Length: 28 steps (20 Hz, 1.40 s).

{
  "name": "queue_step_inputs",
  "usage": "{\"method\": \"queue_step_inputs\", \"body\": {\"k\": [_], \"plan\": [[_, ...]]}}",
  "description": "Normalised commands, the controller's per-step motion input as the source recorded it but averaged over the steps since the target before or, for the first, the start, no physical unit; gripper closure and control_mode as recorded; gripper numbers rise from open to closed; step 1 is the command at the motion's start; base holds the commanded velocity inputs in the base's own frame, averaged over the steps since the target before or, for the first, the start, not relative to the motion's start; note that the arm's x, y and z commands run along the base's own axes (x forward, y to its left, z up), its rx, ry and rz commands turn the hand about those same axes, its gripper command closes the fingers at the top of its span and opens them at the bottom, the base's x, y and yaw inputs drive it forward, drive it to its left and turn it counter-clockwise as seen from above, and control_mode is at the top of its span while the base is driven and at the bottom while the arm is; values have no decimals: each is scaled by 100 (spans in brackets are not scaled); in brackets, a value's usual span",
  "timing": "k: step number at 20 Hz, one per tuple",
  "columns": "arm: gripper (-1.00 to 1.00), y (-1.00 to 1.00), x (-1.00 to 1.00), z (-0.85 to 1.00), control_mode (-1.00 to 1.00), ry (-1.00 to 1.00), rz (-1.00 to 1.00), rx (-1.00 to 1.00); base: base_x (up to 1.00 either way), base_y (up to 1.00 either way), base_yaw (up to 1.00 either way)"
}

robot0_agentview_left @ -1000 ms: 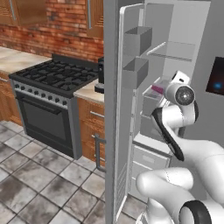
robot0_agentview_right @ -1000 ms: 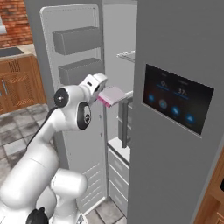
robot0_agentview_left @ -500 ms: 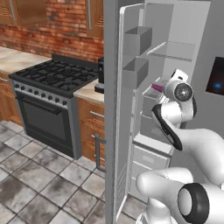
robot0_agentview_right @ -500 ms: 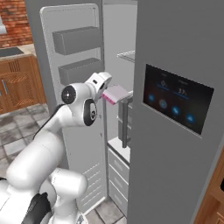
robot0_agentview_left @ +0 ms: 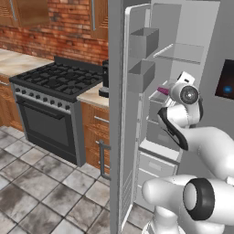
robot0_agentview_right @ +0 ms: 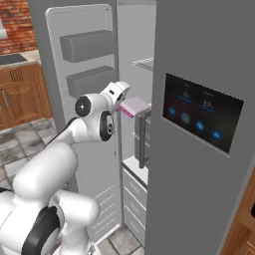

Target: The ice cube tray has been filled with water. Take the tray and place it in the freezer to make ice. Close the freezer door after placing the tray.

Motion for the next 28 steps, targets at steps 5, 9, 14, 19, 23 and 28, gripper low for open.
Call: {"method": "queue_step_inputs", "body": {"k": [5,9,14,19,23,28], "plan": [[100,-7,6,-5,-100,-1,0,0,0,0,0],[100,-11,8,-2,-100,0,0,0,0,0,0],[100,-13,3,0,-100,0,-2,0,0,0,0],[100,-10,15,0,-100,0,-2,0,0,0,0],[100,-9,19,0,-100,0,-3,0,0,0,0],[100,-8,23,-3,-100,0,-3,0,0,0,0]]}}
